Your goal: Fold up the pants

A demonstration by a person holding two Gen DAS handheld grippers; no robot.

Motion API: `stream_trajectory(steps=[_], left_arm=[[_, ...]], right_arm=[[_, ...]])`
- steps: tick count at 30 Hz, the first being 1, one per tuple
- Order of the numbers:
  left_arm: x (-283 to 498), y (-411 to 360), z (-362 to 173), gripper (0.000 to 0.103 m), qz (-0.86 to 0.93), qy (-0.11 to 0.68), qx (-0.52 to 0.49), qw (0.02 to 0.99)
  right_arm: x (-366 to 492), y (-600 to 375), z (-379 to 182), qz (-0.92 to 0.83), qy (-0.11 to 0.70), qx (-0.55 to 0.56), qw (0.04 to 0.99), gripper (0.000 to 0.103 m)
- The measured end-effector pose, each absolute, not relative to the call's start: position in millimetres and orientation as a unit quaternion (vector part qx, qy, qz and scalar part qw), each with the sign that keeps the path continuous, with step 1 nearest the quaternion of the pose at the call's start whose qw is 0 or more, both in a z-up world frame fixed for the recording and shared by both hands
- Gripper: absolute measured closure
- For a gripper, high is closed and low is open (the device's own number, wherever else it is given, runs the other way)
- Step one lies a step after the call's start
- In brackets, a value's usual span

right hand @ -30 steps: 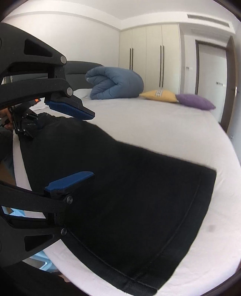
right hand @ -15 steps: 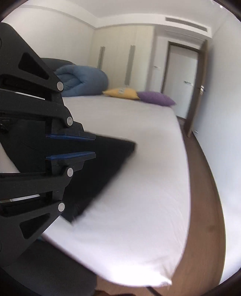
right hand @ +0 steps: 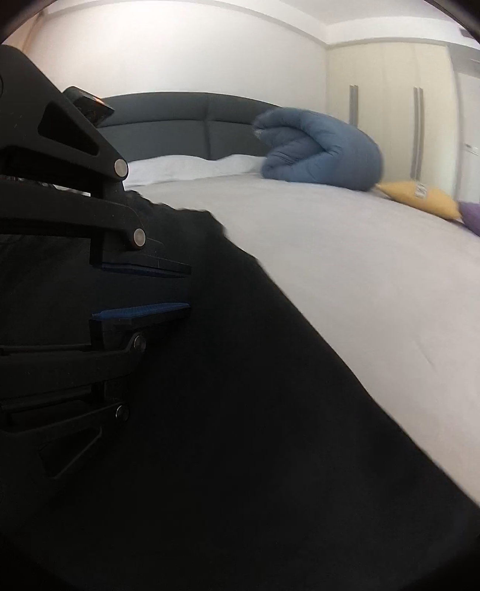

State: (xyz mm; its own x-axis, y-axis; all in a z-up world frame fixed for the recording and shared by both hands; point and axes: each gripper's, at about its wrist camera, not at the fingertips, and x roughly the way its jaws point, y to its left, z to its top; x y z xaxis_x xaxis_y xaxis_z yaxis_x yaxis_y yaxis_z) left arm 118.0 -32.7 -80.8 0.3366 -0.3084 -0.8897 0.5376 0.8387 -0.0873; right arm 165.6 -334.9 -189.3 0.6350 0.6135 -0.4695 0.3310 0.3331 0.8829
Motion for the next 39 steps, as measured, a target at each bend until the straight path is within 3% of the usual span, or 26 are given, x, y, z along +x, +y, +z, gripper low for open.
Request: stream_trajectory(steps=[3, 11, 13, 17, 21, 23, 24, 27, 32, 34, 36, 39], left_arm=[[141, -58, -98, 0.019, -0.261, 0.526, 0.104, 0.803], [142, -70, -103, 0.015, -0.25, 0.515, 0.113, 0.812], [137, -76, -89, 0.015, -0.258, 0.499, 0.105, 0.82], [128, -116, -84, 0.015, -0.299, 0.488, 0.116, 0.812], [119, -147, -107, 0.013, -0.32, 0.48, 0.175, 0.798], [118, -132, -105, 0.014, -0.325, 0.484, 0.16, 0.796], [123, -116, -105, 0.014, -0.313, 0.485, 0.165, 0.8], [131, -75, -104, 0.015, -0.293, 0.488, 0.164, 0.805], [139, 8, -106, 0.021, -0.285, 0.486, 0.148, 0.813], [135, 24, -104, 0.043, -0.303, 0.481, 0.14, 0.811], [134, 22, -107, 0.054, -0.311, 0.475, 0.137, 0.812], [136, 59, -109, 0.055, -0.314, 0.47, 0.132, 0.815]], right_arm=[[143, -414, -189, 0.024, 0.363, 0.586, 0.724, 0.103], [87, -540, -156, -0.108, 0.27, 0.588, 0.755, 0.102], [80, -539, -138, -0.1, 0.255, 0.589, 0.761, 0.096], [105, -455, -115, 0.051, 0.296, 0.564, 0.769, 0.096], [147, -373, -140, 0.136, 0.383, 0.526, 0.748, 0.096], [155, -375, -174, 0.095, 0.419, 0.541, 0.723, 0.097], [156, -385, -190, 0.079, 0.42, 0.555, 0.714, 0.103], [146, -420, -196, 0.07, 0.39, 0.575, 0.716, 0.103], [146, -451, -198, 0.032, 0.365, 0.597, 0.714, 0.103], [151, -455, -196, 0.022, 0.361, 0.594, 0.719, 0.103], [158, -450, -194, 0.013, 0.362, 0.585, 0.726, 0.103], [160, -451, -195, 0.007, 0.362, 0.574, 0.734, 0.103]])
